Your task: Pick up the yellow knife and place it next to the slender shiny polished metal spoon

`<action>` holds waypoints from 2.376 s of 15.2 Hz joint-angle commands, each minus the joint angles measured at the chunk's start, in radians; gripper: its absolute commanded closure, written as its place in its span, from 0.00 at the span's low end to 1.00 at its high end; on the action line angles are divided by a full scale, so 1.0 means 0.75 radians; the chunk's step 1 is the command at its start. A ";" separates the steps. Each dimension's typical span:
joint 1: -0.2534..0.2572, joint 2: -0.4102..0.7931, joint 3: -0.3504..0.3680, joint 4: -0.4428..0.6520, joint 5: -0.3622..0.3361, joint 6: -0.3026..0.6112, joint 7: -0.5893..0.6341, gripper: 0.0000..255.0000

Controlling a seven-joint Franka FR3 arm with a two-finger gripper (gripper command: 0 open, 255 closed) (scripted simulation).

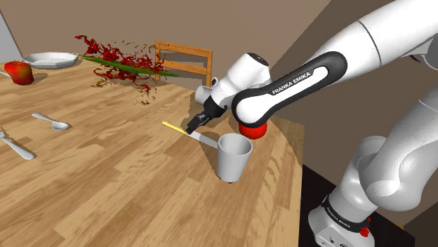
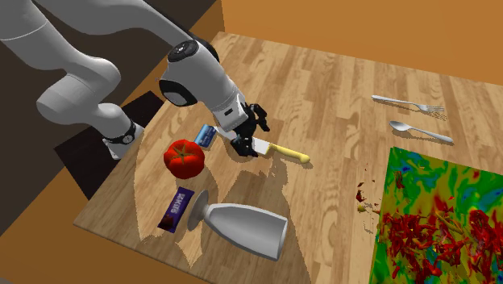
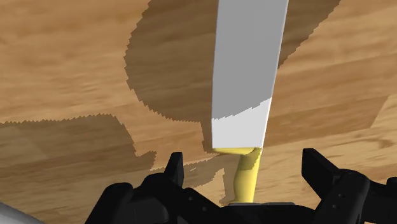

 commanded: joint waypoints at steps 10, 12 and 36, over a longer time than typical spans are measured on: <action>-0.002 0.099 0.009 0.025 -0.022 0.075 0.017 0.00; -0.002 0.099 0.009 0.025 -0.022 0.075 0.017 1.00; -0.013 -0.078 0.001 0.136 -0.047 -0.212 0.051 1.00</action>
